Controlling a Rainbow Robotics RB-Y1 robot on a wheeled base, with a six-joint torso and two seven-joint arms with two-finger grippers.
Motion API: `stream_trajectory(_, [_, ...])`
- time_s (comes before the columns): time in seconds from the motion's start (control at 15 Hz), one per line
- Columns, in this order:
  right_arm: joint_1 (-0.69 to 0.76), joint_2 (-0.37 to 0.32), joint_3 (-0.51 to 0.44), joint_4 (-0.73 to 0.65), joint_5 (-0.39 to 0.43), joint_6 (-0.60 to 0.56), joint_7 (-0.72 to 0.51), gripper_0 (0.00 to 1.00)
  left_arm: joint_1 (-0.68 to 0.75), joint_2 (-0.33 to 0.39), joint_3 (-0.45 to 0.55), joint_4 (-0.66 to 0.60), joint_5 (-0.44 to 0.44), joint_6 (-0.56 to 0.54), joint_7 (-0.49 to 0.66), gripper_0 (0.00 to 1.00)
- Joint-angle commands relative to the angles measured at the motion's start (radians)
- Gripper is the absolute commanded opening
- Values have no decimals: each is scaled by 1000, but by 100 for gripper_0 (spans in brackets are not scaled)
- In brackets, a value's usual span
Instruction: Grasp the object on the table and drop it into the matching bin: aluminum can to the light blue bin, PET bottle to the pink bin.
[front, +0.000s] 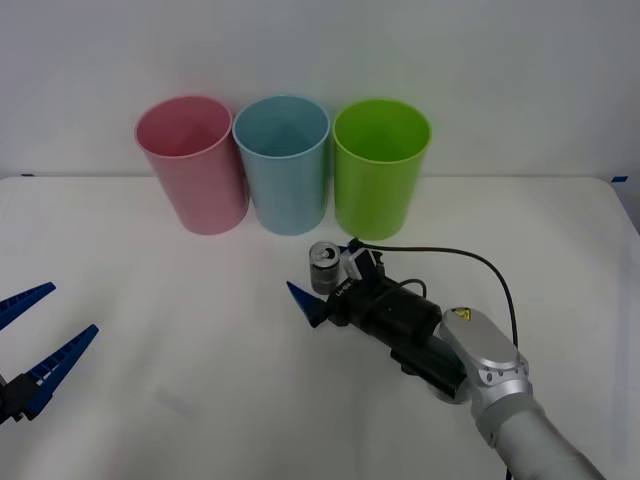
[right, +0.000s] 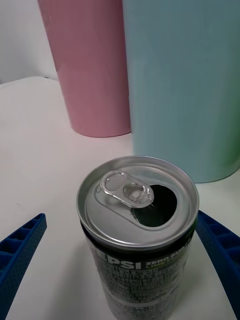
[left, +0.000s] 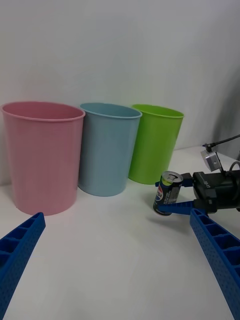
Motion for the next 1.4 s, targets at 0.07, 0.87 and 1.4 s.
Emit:
stream_trajectory(0.07, [0,0,0,0,-4,-2,1,27,0,0,0,0,0,0,0,100])
stream_trajectory(0.87, [25,-5,17,-58,-68,9,3,0,0,0,0,0,0,0,0,100])
stream_trajectory(1.4, [237,-109,34,-494,-68,37,-155,0,0,0,0,0,0,0,0,100])
